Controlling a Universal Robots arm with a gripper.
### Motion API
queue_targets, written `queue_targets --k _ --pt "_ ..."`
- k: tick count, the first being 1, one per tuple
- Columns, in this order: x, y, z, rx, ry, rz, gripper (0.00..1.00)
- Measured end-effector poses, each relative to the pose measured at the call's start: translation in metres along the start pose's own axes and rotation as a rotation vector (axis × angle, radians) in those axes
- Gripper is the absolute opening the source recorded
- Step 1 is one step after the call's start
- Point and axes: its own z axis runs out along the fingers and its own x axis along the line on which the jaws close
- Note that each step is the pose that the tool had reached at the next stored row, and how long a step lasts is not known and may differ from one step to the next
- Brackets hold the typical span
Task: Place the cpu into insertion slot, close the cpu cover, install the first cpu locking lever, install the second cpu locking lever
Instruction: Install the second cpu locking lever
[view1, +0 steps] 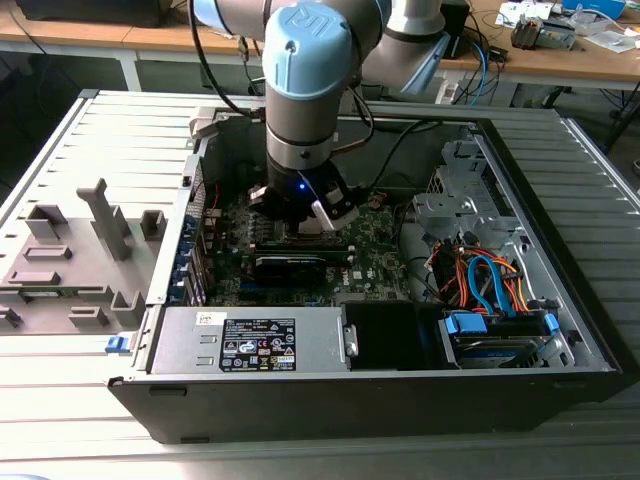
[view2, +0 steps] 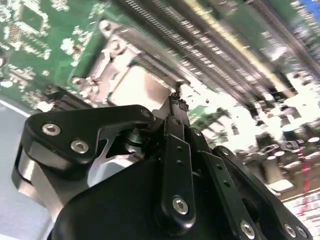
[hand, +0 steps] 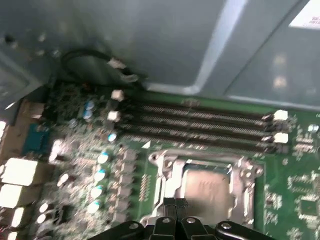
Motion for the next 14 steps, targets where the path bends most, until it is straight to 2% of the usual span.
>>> queue_targets --k 1,2,3,4,5,6,7,8,10,11,12,13,14 --pt "-0.0054 0.0053 0.0011 0.0076 0.0025 0.0 0.11" --pt "-0.01 0.0109 0.0024 0.0427 0.0074 0.002 0.11" --pt "-0.0109 0.0128 0.0028 0.0664 0.0103 0.002 0.11" --pt "-0.0113 0.0141 0.0031 0.0853 0.0128 0.002 0.11" --pt "-0.0119 0.0161 0.0035 0.1107 0.0161 0.003 0.11" --pt "-0.0123 0.0174 0.0038 0.1285 0.0183 0.004 0.11" --pt "-0.0128 0.0195 0.004 0.1573 0.0222 0.004 0.11" --pt "-0.0135 0.0225 0.0035 0.1955 0.027 0.005 0.11" --pt "-0.0141 0.0266 -0.0011 0.2468 0.0336 0.006 0.11" --pt "-0.0143 0.0278 -0.0029 0.2562 0.0348 0.007 0.11" --pt "-0.0143 0.0286 -0.0046 0.2624 0.0356 0.007 0.11" --pt "-0.0144 0.0294 -0.0072 0.2663 0.0364 0.007 0.11" --pt "-0.0145 0.0298 -0.0088 0.2662 0.0362 0.007 0.11"
